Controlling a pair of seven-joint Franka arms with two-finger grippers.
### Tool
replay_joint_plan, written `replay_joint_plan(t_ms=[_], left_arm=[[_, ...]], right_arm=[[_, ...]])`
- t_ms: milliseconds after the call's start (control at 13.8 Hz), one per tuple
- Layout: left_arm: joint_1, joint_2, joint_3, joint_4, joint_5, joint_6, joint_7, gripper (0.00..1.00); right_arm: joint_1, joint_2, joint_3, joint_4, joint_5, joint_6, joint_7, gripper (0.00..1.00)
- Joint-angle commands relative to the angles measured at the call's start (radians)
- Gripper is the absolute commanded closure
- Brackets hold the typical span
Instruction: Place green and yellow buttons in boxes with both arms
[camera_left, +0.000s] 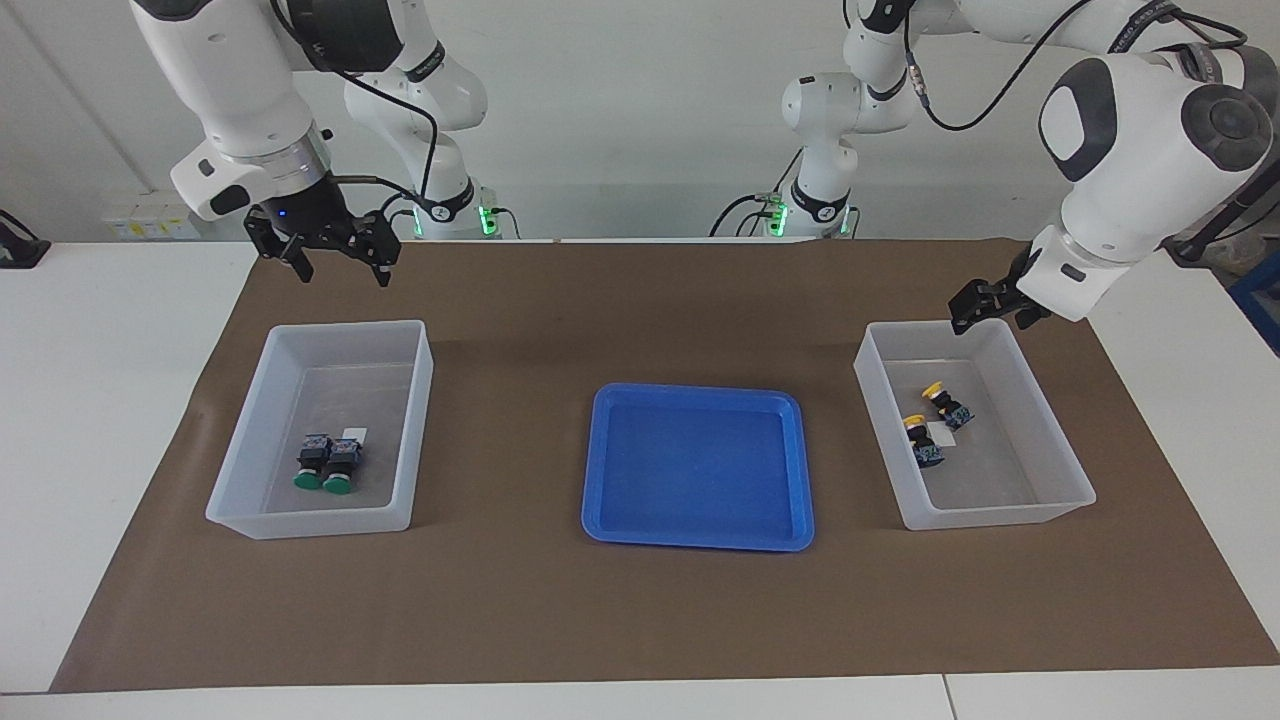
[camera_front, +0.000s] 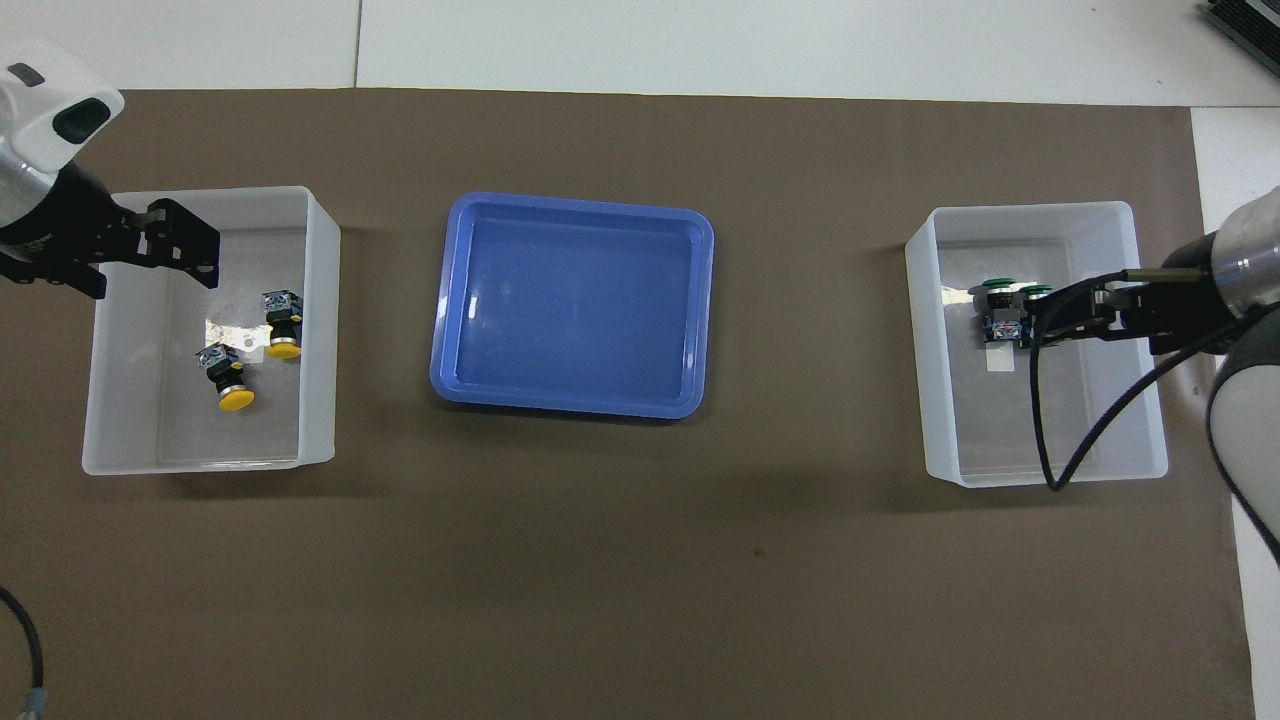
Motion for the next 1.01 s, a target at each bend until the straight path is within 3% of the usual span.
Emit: replay_joint_plan(t_ms=[0, 362, 941], left_arm=[[0.001, -0.073, 0.007, -0.072, 0.012, 0.024, -0.018, 0.0], [0.026, -0.169, 0.019, -0.153, 0.009, 0.018, 0.053, 0.0], [0.042, -0.177, 0.019, -0.193, -0.028, 0.136, 0.121, 0.0]], right_arm=[[-0.011, -0.012, 0.004, -0.015, 0.009, -0.002, -0.022, 0.0], [-0.011, -0.012, 0.004, -0.015, 0.009, -0.002, -0.022, 0.0], [-0.011, -0.012, 0.004, -0.015, 0.009, -0.002, -0.022, 0.0]])
